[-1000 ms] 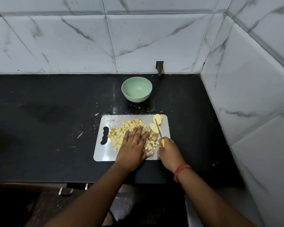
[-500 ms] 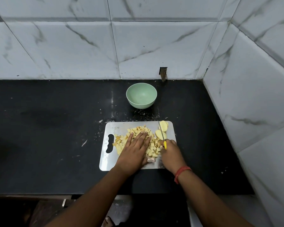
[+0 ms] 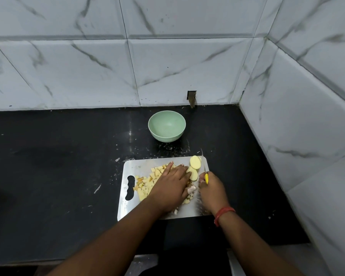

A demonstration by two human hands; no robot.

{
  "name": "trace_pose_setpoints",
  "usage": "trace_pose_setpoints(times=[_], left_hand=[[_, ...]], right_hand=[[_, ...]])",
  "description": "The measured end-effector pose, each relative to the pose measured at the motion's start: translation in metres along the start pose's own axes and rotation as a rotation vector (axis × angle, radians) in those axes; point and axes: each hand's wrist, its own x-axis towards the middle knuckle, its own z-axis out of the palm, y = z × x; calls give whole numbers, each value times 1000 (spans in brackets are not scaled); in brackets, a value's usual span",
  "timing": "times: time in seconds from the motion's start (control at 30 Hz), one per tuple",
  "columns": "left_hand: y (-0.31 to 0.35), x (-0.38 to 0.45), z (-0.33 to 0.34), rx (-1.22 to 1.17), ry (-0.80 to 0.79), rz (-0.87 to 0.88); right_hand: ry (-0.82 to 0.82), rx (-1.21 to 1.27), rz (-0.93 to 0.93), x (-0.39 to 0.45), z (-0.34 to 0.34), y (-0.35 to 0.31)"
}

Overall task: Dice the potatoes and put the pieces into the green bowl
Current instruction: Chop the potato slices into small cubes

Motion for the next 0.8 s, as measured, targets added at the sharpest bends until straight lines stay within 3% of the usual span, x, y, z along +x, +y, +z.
trace_pose_setpoints(times=[0.17,0.47,0.8], left_hand=[[12,17,-6,10,-51,24],[35,20,3,-19,21,192],[32,3,11,101,-16,235]], right_hand=[[-41,41,50,6,-8,3],[22,46,127,9,-21,9],[12,-10,84,1,-37,7]])
